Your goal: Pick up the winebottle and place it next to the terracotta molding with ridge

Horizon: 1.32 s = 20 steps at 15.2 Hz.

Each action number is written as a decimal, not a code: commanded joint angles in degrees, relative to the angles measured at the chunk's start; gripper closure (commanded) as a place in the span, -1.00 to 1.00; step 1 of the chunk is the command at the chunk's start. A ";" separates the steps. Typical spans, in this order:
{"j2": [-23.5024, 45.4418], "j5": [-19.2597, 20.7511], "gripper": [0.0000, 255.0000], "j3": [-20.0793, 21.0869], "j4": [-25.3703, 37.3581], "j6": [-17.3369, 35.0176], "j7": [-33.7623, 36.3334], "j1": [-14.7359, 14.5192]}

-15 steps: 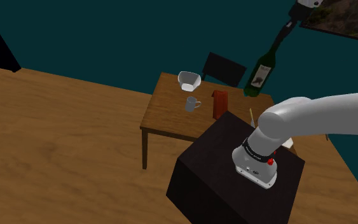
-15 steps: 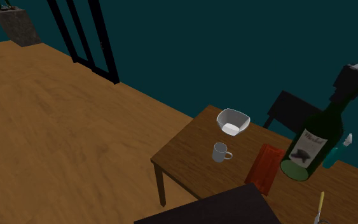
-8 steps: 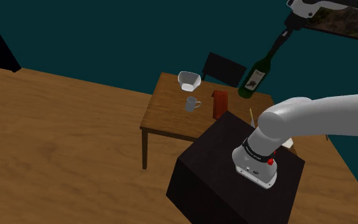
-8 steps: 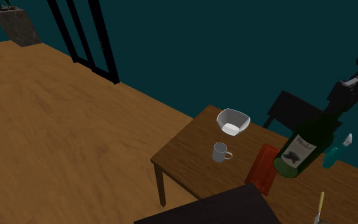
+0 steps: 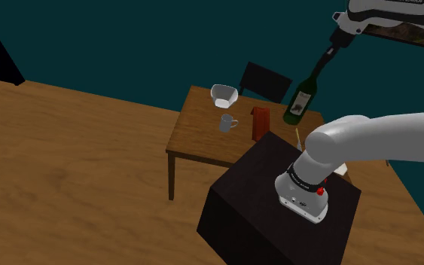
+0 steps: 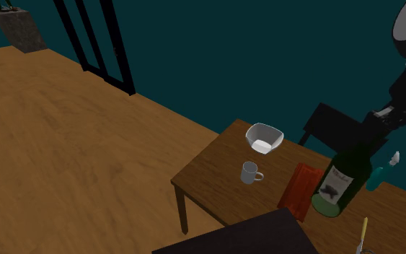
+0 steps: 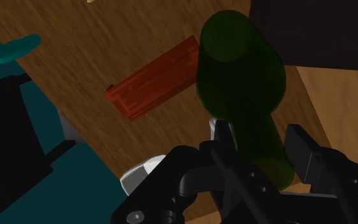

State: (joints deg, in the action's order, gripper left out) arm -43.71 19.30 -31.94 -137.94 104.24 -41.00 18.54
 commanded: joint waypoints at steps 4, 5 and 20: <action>-0.18 1.08 1.00 -1.17 -3.89 3.78 0.13 0.51; -0.12 1.29 1.00 -1.43 -4.59 4.54 0.15 0.58; 2.90 4.56 1.00 -6.16 -13.84 16.88 0.20 1.24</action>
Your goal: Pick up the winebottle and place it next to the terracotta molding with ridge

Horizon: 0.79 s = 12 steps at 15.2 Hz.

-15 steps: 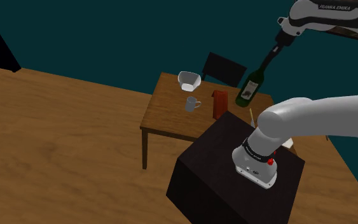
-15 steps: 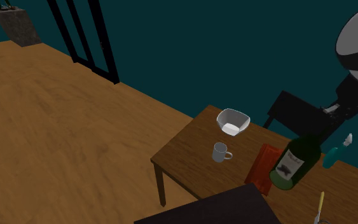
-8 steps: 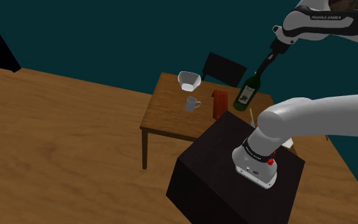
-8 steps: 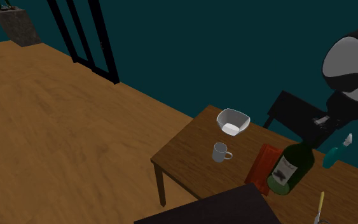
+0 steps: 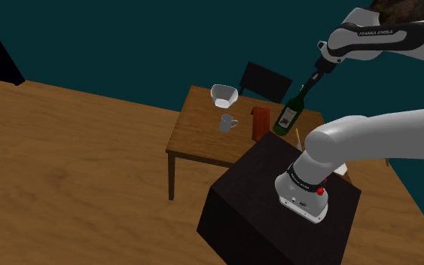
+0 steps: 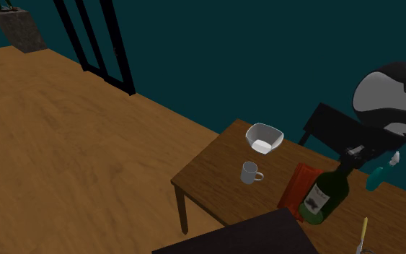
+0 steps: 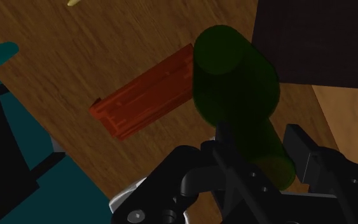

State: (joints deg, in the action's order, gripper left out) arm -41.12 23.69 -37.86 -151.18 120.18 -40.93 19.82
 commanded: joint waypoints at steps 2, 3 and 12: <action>1.06 0.60 1.00 -1.00 -1.64 2.74 0.10 -0.05; 1.46 0.81 1.00 -1.39 -2.15 3.66 0.09 -0.06; 6.27 2.46 1.00 -5.25 -6.15 12.50 -0.24 -0.71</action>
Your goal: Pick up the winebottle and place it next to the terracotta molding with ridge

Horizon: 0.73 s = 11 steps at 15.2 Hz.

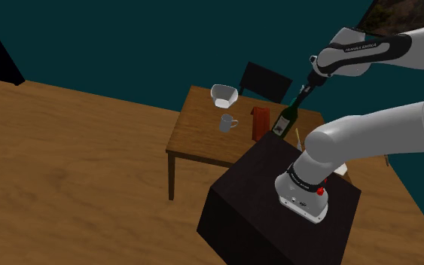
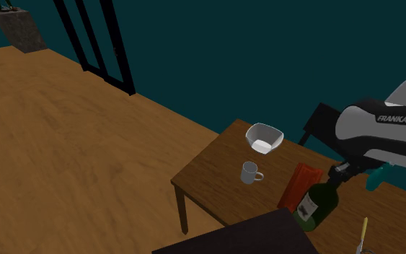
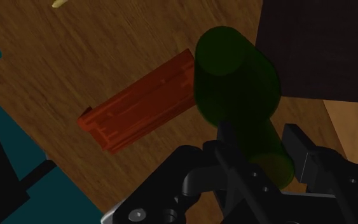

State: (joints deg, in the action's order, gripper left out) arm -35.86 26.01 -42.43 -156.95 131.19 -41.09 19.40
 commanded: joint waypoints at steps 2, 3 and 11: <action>2.38 0.39 1.00 -1.64 -1.14 3.61 -0.22 -0.59; 3.10 0.49 1.00 -2.14 -1.49 4.69 -0.30 -0.77; 9.97 0.38 1.00 -6.69 -3.83 13.89 -1.48 -3.22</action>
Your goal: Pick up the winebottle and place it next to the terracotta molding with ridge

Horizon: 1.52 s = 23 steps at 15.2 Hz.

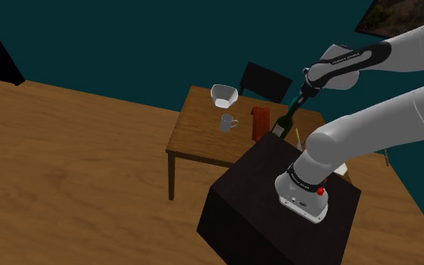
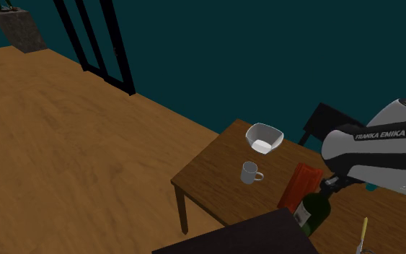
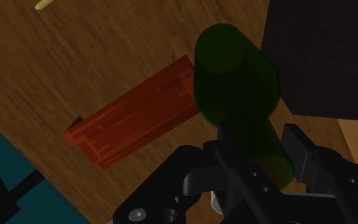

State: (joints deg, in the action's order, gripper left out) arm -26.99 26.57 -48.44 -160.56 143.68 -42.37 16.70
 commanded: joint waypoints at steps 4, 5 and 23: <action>5.28 -1.32 1.00 -3.50 -1.07 6.38 -1.42 -2.74; 6.40 -1.80 1.00 -4.31 -1.25 7.66 -1.84 -3.47; 18.04 -14.42 -1.00 -16.12 -2.44 19.65 -11.28 -17.16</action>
State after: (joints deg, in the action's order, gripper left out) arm -8.95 12.15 -64.56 -163.00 163.33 -53.65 -0.46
